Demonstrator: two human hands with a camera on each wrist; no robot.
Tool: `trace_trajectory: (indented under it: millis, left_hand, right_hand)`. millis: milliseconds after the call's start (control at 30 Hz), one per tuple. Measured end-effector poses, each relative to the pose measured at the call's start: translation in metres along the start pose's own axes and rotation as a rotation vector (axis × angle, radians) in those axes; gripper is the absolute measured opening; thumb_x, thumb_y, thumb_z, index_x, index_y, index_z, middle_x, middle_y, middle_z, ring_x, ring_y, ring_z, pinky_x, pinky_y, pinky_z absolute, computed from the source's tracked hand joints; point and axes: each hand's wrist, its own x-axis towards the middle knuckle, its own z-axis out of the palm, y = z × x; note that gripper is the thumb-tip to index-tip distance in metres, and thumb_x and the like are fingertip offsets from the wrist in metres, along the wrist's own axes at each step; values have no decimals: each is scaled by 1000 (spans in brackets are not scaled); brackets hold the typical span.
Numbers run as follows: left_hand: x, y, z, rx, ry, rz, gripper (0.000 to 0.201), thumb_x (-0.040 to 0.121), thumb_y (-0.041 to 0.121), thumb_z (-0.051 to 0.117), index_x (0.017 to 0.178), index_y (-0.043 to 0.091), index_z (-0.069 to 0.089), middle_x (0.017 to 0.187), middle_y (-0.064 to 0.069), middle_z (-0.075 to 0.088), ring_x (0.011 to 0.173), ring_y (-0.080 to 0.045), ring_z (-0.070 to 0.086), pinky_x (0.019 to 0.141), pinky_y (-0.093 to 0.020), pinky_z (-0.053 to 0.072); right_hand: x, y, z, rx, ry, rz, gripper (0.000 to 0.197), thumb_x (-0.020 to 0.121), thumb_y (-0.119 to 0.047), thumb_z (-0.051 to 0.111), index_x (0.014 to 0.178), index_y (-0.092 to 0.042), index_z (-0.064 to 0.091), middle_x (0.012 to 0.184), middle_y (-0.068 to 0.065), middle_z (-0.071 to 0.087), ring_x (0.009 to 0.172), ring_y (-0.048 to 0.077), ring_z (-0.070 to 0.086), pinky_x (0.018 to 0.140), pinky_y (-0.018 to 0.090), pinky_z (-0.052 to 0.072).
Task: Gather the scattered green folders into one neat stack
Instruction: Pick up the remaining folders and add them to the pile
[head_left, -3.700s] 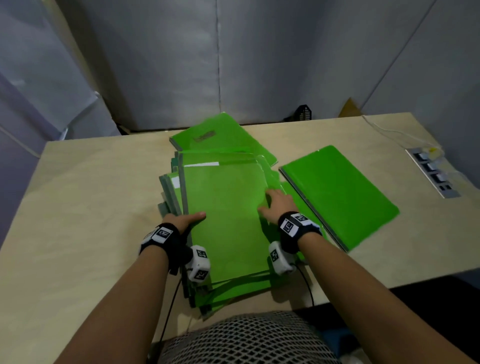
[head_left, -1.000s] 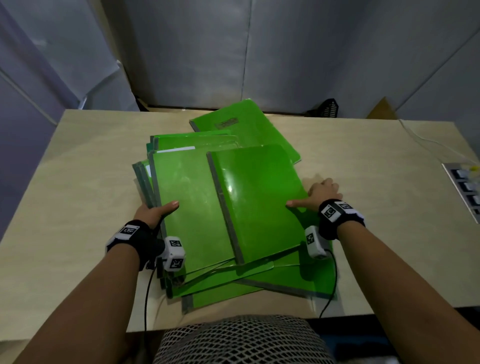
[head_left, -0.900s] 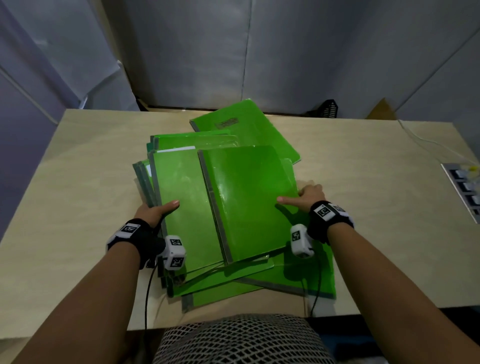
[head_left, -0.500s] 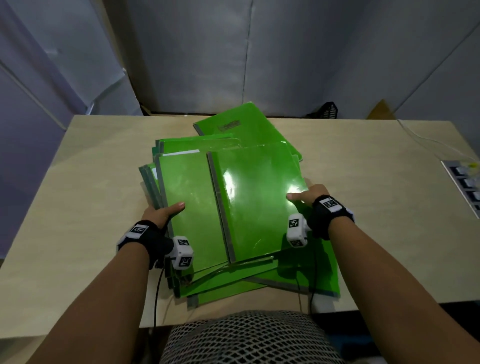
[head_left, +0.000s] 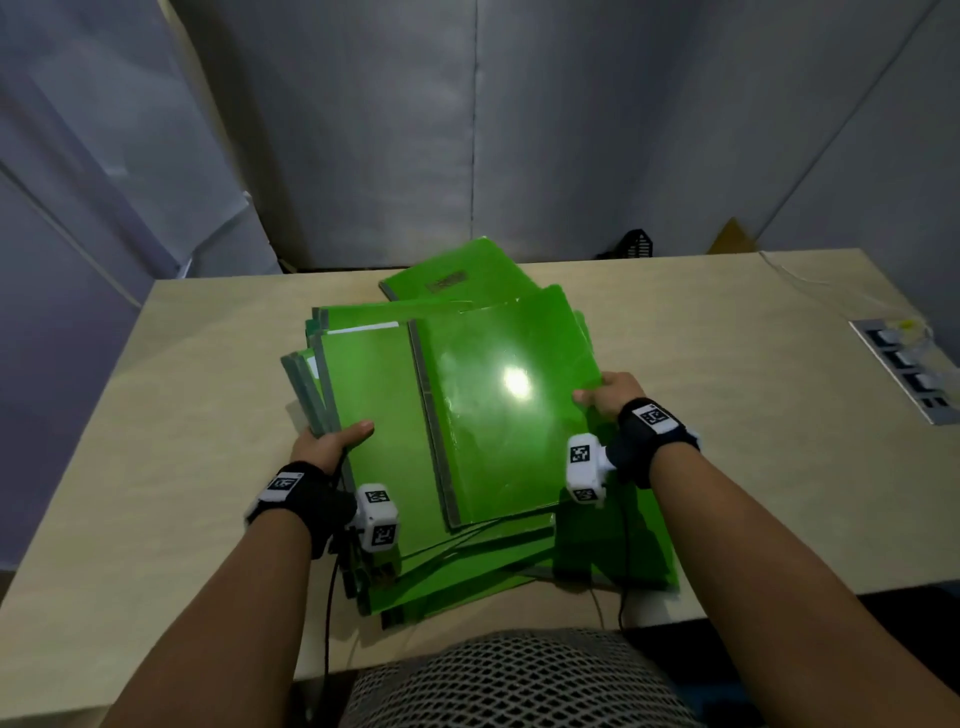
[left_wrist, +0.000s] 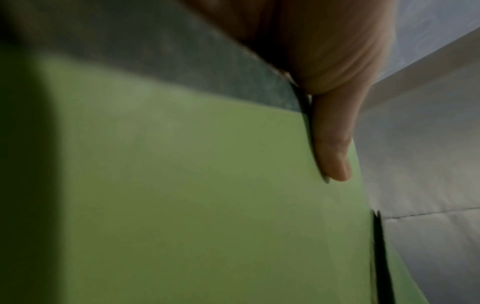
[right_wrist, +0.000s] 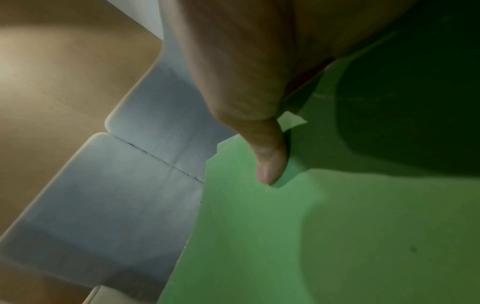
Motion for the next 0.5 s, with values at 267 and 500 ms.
trace_trajectory:
  millis: [267,500]
  left_hand:
    - [-16,5,-1,23,-78,1,81,75,23,81,142,5,39,138,-18,50,128,-38,45,108,-48,35]
    - [-25,13,8,52,-86,41,78,77,17,79,142,1,38,134,-19,52,126,-39,47,108,-49,35]
  right_hand:
    - [-28,-65,-67,-362,229,-208,34,88,-18,64,119,-3,62,122,19,63,111,35,60,92,37,48]
    - [-46,-123,-119,-361,451,-354,28,89,-16,60,114,-6,63,114,19,66,105,37,63,90,41,51]
